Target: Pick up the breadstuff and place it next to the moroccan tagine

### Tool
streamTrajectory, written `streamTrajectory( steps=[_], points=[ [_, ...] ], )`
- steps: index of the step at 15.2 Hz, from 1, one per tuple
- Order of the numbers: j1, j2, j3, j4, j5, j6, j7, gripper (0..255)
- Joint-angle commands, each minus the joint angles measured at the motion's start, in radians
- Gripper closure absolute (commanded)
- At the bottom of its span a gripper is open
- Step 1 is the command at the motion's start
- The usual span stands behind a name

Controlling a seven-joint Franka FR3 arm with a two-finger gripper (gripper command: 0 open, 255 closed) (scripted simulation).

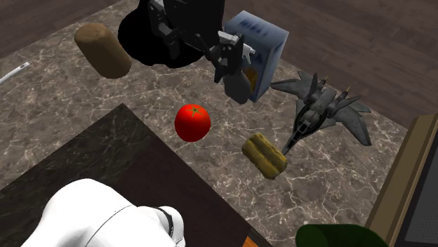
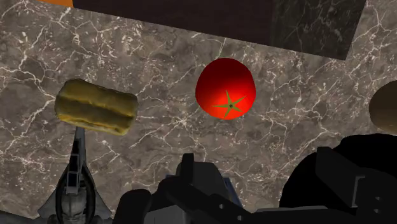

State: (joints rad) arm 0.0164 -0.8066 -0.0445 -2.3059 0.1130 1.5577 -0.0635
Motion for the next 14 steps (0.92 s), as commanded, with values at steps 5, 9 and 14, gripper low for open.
streamTrajectory(
  steps=[5, 9, 14],
  points=[
    [0.028, 0.038, -0.138, -0.037, -0.042, 0.004, -0.229, 0],
    [0.060, 0.119, -0.274, -0.040, -0.086, 0.012, -0.461, 0],
    [0.110, 0.280, -0.435, 0.001, -0.124, 0.029, -0.758, 0]
  ],
)
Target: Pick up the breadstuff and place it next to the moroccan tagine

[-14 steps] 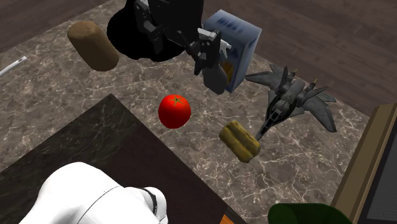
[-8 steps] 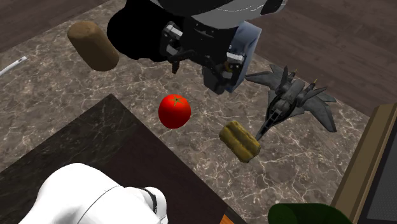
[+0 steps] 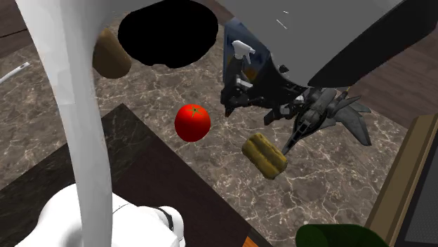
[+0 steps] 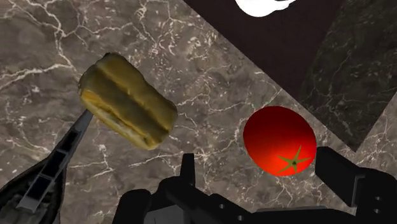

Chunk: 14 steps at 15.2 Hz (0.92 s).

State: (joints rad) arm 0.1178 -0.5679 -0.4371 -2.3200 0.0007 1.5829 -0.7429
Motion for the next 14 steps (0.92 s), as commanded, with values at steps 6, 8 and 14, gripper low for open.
streamTrajectory(
  steps=[6, 8, 14],
  points=[
    [0.083, 0.318, -0.214, 0.116, 0.004, 0.030, -0.457, 0],
    [0.100, 0.430, -0.257, 0.160, 0.030, 0.036, -0.591, 0],
    [0.083, 0.718, -0.284, 0.272, 0.116, 0.054, -0.907, 0]
  ],
)
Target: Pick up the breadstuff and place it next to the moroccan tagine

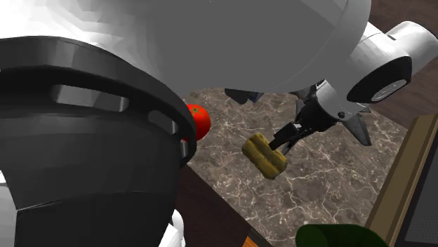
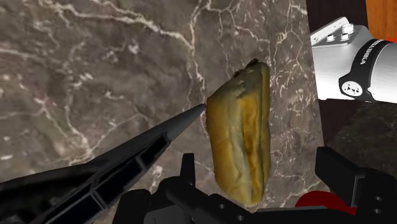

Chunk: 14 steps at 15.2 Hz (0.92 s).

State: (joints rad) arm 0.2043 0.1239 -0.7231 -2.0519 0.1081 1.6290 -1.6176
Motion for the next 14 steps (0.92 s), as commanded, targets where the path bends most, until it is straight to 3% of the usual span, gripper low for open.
streamTrajectory(
  steps=[1, 7, 14],
  points=[
    [-0.003, 0.024, 0.003, -0.012, 0.008, 0.022, -0.031, 0],
    [0.003, 0.013, 0.007, -0.094, 0.007, 0.096, -0.028, 0],
    [0.003, 0.013, 0.007, -0.094, 0.007, 0.096, -0.028, 0]
  ],
)
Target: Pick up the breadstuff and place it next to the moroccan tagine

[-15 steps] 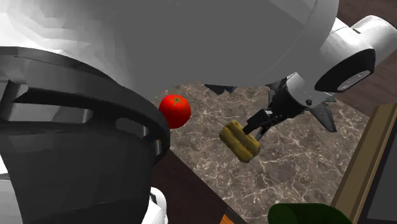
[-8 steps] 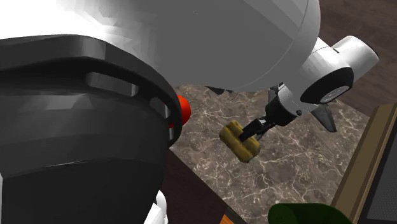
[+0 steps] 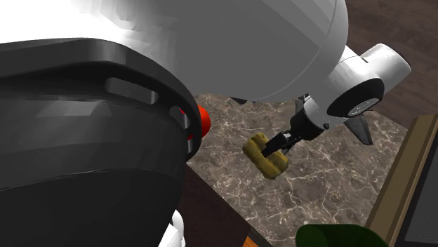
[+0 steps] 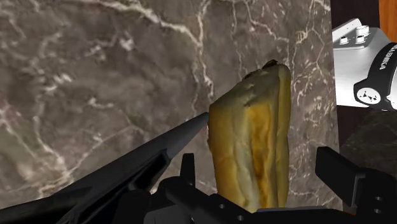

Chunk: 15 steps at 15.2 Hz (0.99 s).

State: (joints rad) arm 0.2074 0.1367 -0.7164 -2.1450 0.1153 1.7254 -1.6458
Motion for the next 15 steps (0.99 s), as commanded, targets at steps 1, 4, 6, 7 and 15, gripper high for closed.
streamTrajectory(
  steps=[1, 4, 6, 7, 15],
  points=[
    [0.000, 0.000, 0.000, -0.001, 0.000, 0.000, 0.000, 0],
    [0.000, 0.000, 0.000, -0.001, 0.000, 0.000, 0.000, 255],
    [0.000, 0.000, 0.000, -0.001, 0.000, 0.000, 0.000, 255],
    [0.000, 0.000, 0.000, -0.001, 0.000, 0.000, 0.000, 255],
    [0.005, -0.036, -0.003, 0.022, -0.022, -0.049, 0.020, 255]
  ],
)
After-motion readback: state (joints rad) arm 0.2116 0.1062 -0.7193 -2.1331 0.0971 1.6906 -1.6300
